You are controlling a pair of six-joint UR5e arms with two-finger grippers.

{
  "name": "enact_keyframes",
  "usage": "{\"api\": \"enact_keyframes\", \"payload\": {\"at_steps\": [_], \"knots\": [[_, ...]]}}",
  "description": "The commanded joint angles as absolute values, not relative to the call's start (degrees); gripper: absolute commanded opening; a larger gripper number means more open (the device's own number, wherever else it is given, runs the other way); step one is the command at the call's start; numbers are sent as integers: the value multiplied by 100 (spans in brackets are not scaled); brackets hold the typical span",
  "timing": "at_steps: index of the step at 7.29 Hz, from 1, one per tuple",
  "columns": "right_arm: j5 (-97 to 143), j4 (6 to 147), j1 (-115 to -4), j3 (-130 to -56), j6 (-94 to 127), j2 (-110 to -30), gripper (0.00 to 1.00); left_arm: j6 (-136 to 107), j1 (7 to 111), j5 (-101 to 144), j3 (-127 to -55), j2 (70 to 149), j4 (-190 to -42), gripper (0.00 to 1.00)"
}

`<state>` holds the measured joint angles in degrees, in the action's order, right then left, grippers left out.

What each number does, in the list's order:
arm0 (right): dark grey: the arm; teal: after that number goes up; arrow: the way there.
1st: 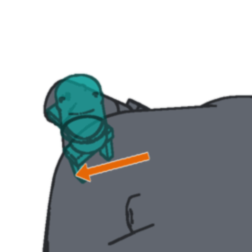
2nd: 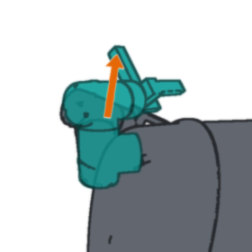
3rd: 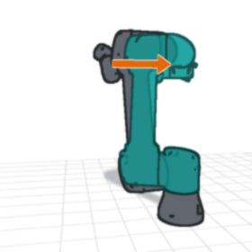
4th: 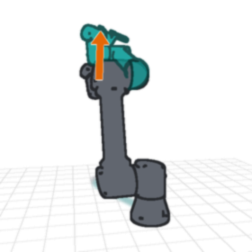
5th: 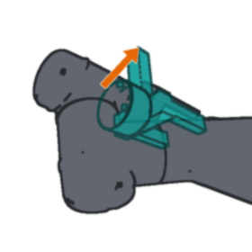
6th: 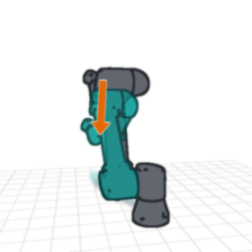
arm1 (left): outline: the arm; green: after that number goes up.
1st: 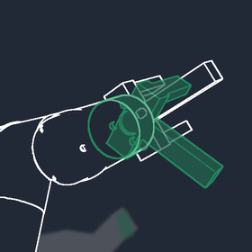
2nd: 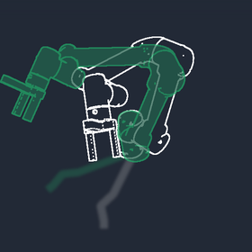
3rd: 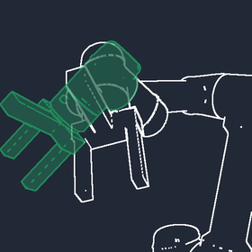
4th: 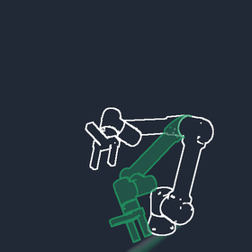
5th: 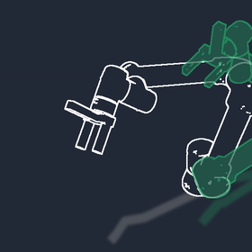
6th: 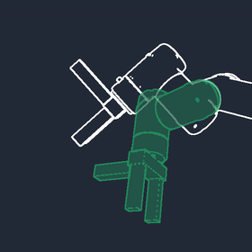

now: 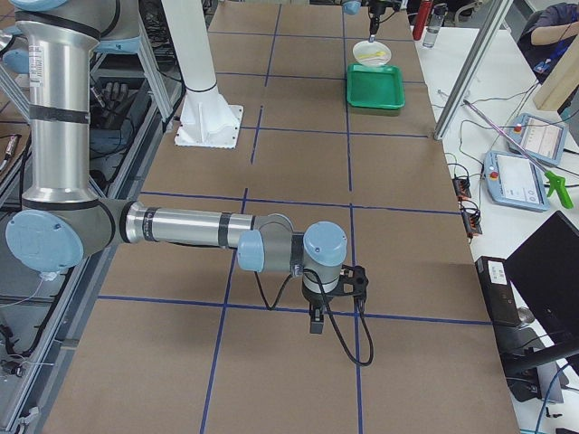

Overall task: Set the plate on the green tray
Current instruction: 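Carry the plate with the left gripper over the green tray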

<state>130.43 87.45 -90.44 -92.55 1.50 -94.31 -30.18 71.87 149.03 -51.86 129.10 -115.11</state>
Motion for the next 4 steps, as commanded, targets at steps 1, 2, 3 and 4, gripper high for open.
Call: {"api": "enact_keyframes", "payload": {"at_steps": [1, 2, 3, 4], "knots": [[13043, 8745, -9044, -9246, 141, -9431, 100, -3407, 6848, 14898, -4538, 13200, -12352, 0], [13043, 8745, -9044, -9246, 141, -9431, 100, -3575, 6768, 14793, -4466, 13253, -12584, 0], [13043, 8745, -9044, -9255, 141, -9431, 100, -3734, 6715, 14400, -4430, 13280, -12812, 0], [13043, 8745, -9044, -9255, 141, -9431, 100, -4501, 6558, 13953, -4308, 13298, -13493, 0]]}}
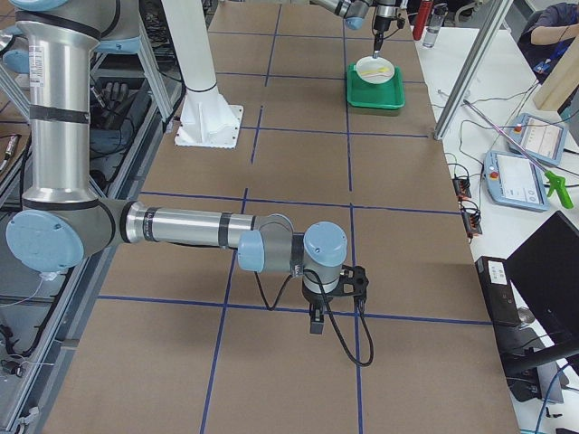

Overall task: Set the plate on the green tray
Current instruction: 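Lower the plate into the green tray and open the left gripper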

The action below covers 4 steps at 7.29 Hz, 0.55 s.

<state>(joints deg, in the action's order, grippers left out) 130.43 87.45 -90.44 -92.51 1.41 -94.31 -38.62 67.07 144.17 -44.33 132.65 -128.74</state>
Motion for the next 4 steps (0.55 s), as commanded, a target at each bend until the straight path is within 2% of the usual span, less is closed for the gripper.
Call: {"api": "enact_keyframes", "payload": {"at_steps": [1, 4], "knots": [[13043, 8745, -9044, -9246, 141, -9431, 100, -4691, 6539, 13879, -4272, 13315, -13604, 0], [13043, 8745, -9044, -9255, 141, -9431, 100, -4729, 6487, 13878, -4263, 13377, -13667, 0]]}}
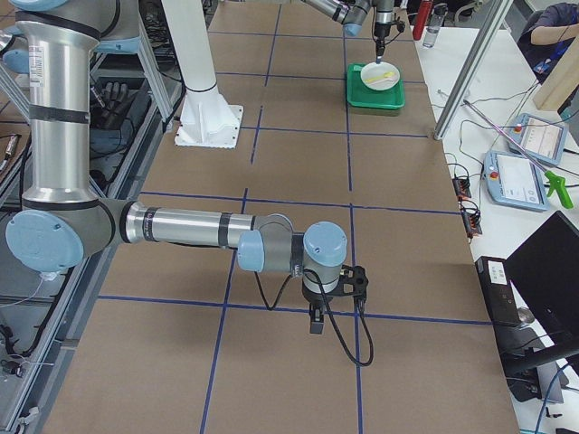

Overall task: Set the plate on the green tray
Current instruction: 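Lower the plate into the green tray and open the left gripper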

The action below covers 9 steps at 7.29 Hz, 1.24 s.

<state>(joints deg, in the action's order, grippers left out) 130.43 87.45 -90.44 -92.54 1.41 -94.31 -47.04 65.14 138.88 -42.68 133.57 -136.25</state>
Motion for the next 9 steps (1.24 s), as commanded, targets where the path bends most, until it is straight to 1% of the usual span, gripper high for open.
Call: {"api": "enact_keyframes", "payload": {"at_steps": [1, 4, 5, 6, 7, 8, 9], "knots": [[13043, 8745, -9044, -9246, 141, -9431, 100, -4729, 6408, 13878, -4263, 13386, -13806, 0], [13043, 8745, -9044, -9246, 141, -9431, 100, -4729, 6179, 13878, -4263, 13377, -13931, 0], [13043, 8745, -9044, -9255, 141, -9431, 100, -4729, 6196, 13869, -4263, 13360, -13931, 23], [13043, 8745, -9044, -9255, 141, -9431, 100, -4729, 6205, 13860, -4263, 13359, -13913, 43], [13043, 8745, -9044, -9255, 141, -9431, 100, -4729, 6214, 13860, -4263, 13342, -13878, 99], [13043, 8745, -9044, -9255, 141, -9431, 100, -4729, 6249, 13852, -4263, 13350, -13834, 100], [13043, 8745, -9044, -9255, 141, -9431, 100, -4589, 6519, 13965, -4298, 13342, -13538, 100]]}}
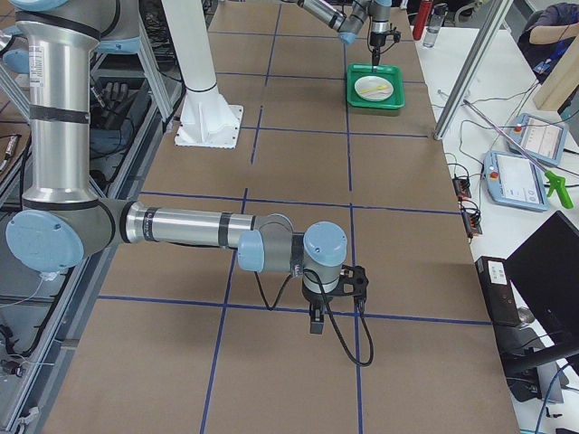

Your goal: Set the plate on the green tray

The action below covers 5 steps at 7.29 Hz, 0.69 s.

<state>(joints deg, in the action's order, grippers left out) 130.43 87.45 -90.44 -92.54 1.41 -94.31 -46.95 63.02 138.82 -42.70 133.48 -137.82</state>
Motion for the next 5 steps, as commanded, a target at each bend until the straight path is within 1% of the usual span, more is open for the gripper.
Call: {"api": "enact_keyframes", "payload": {"at_steps": [1, 3, 5], "knots": [[13043, 8745, -9044, -9255, 141, -9431, 100, -3901, 6826, 14244, -4472, 13159, -13083, 100], [13043, 8745, -9044, -9255, 149, -9422, 100, -2713, 7048, 14186, -6178, 11995, -11731, 100], [13043, 8745, -9044, -9255, 149, -9422, 100, -2068, 7189, 14177, -7036, 11096, -11252, 100]]}}
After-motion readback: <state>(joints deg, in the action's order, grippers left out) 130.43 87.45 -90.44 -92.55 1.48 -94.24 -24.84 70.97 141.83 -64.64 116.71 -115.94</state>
